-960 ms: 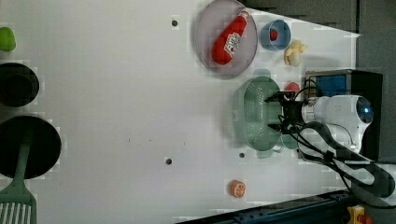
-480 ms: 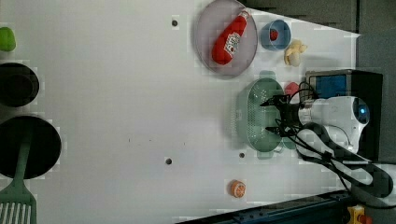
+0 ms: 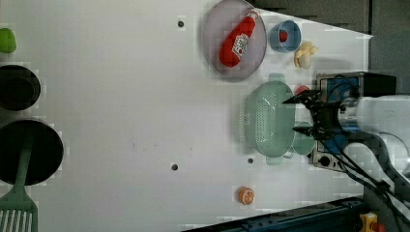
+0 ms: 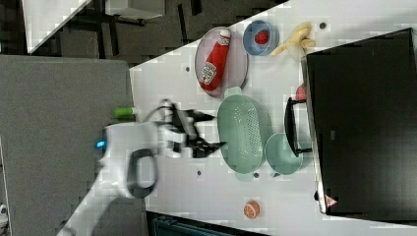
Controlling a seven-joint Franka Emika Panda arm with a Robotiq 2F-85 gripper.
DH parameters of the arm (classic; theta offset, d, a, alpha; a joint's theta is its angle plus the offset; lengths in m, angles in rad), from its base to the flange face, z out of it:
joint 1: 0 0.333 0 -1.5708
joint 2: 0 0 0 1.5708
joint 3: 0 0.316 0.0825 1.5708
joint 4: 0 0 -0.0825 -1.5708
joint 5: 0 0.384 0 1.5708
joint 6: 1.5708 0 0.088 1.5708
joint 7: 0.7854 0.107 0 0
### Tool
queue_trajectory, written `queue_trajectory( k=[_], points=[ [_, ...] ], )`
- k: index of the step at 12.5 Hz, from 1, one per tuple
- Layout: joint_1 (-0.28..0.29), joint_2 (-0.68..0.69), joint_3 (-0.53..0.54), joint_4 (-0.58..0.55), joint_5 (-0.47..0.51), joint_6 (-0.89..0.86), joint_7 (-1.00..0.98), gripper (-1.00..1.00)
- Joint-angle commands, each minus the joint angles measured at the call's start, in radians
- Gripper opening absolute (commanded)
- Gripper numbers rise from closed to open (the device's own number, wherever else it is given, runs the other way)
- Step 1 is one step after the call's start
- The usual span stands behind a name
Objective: Drag strainer left to right.
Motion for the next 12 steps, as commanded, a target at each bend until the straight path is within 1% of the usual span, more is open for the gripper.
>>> queue_trajectory(
  k=[1,3,5,7,9,12],
  points=[
    [0.01,-0.191,0.038,0.003,0.002,-0.08,-0.244,1.0],
    [0.009,-0.308,0.033,0.006,0.002,-0.181,-0.308,1.0],
    [0.009,-0.423,0.035,0.027,0.002,-0.339,-0.312,1.0],
    [0.007,-0.518,0.033,0.078,0.001,-0.511,-0.314,1.0],
    [0.002,-0.561,0.014,0.135,0.001,-0.645,-0.318,1.0],
    [0.002,-0.552,-0.022,0.186,0.002,-0.675,-0.415,1.0]
  ],
)
